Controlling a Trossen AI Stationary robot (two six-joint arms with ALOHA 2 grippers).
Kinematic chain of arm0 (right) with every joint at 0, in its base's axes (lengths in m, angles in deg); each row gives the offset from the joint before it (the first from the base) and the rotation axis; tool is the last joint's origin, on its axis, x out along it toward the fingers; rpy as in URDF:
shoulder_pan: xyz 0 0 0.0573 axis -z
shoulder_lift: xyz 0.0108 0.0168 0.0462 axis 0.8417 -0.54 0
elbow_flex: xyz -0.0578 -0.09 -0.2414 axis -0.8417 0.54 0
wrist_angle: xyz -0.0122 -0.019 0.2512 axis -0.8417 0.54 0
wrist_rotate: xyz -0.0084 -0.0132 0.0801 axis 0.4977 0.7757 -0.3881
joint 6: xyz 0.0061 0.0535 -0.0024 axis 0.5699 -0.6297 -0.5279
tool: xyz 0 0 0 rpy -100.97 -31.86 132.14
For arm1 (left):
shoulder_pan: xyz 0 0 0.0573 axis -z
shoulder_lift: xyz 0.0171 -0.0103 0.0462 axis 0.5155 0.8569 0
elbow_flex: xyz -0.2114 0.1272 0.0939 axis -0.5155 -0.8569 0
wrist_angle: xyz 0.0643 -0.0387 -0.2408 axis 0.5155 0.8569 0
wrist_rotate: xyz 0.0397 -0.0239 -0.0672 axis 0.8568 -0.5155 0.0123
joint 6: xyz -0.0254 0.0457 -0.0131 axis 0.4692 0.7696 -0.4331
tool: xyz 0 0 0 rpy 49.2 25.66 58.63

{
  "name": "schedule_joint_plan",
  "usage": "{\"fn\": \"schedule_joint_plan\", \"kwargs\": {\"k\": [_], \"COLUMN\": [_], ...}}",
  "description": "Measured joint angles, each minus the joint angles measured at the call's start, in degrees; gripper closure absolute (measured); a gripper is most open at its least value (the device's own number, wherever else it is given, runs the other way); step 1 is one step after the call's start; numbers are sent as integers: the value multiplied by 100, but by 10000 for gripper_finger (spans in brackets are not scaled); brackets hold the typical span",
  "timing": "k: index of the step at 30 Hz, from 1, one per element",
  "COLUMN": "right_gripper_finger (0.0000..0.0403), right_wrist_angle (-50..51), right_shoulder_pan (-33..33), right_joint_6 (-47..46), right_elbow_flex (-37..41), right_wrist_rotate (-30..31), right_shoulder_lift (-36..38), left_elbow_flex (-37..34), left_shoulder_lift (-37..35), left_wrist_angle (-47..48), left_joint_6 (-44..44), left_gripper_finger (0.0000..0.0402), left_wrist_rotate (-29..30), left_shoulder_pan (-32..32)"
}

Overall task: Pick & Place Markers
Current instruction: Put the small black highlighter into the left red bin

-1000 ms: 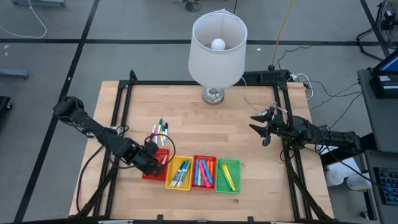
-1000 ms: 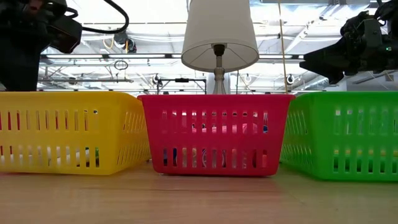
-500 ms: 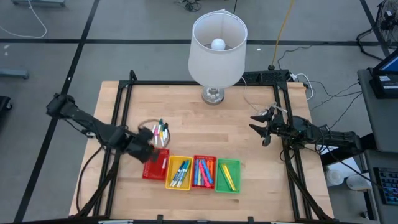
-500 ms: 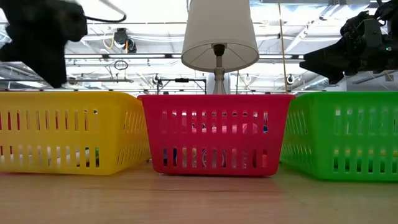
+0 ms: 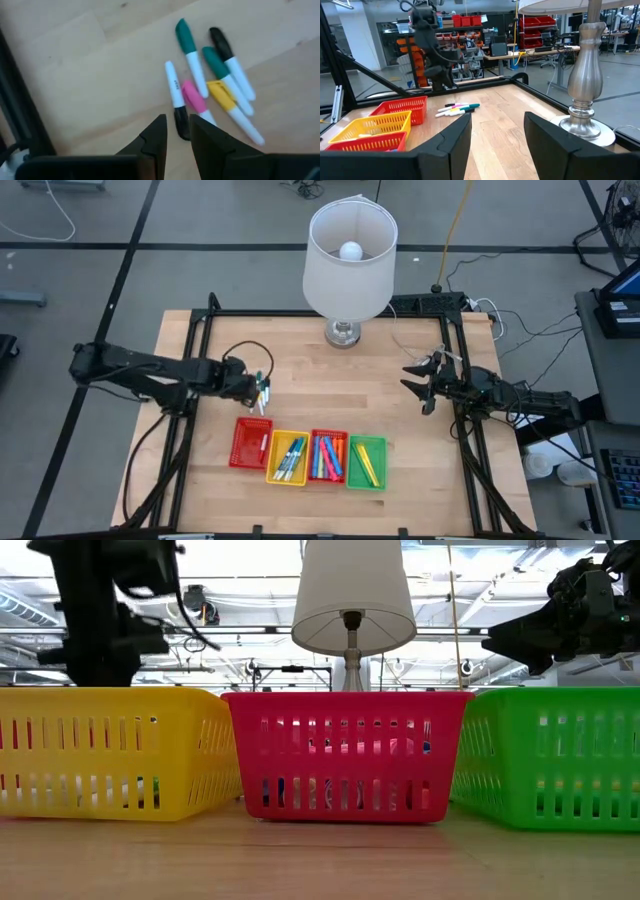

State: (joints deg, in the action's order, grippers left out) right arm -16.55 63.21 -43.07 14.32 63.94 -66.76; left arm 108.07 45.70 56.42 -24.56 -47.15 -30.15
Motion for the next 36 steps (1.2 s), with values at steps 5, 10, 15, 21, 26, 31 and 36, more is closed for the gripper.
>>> {"fn": "schedule_joint_plan", "kwargs": {"k": [5,10,15,21,26,31,36], "right_gripper_finger": [234,234,234,234,234,234,234], "right_wrist_angle": [0,0,0,0,0,0,0], "right_shoulder_pan": [0,0,1,2,1,1,0], "right_joint_6": [0,0,0,0,0,0,0], "right_elbow_flex": [-2,0,0,-2,0,-1,0], "right_wrist_rotate": [0,0,0,0,0,0,0], "right_shoulder_lift": [1,0,0,0,0,0,0], "left_elbow_flex": [-590,-998,-1029,-1029,-1029,-1029,-1027], "left_shoulder_lift": [42,36,35,66,64,64,174], "left_wrist_angle": [-817,-1633,-1587,-1636,-1617,-1626,-1614], "left_joint_6": [636,1100,1261,1512,1540,1443,1429], "left_gripper_finger": [313,313,313,294,213,160,154], "left_wrist_rotate": [-510,-991,-1018,-1118,-1135,-1274,-1236], "left_shoulder_pan": [-704,-1221,-1499,-1646,-1728,-1731,-1737]}}
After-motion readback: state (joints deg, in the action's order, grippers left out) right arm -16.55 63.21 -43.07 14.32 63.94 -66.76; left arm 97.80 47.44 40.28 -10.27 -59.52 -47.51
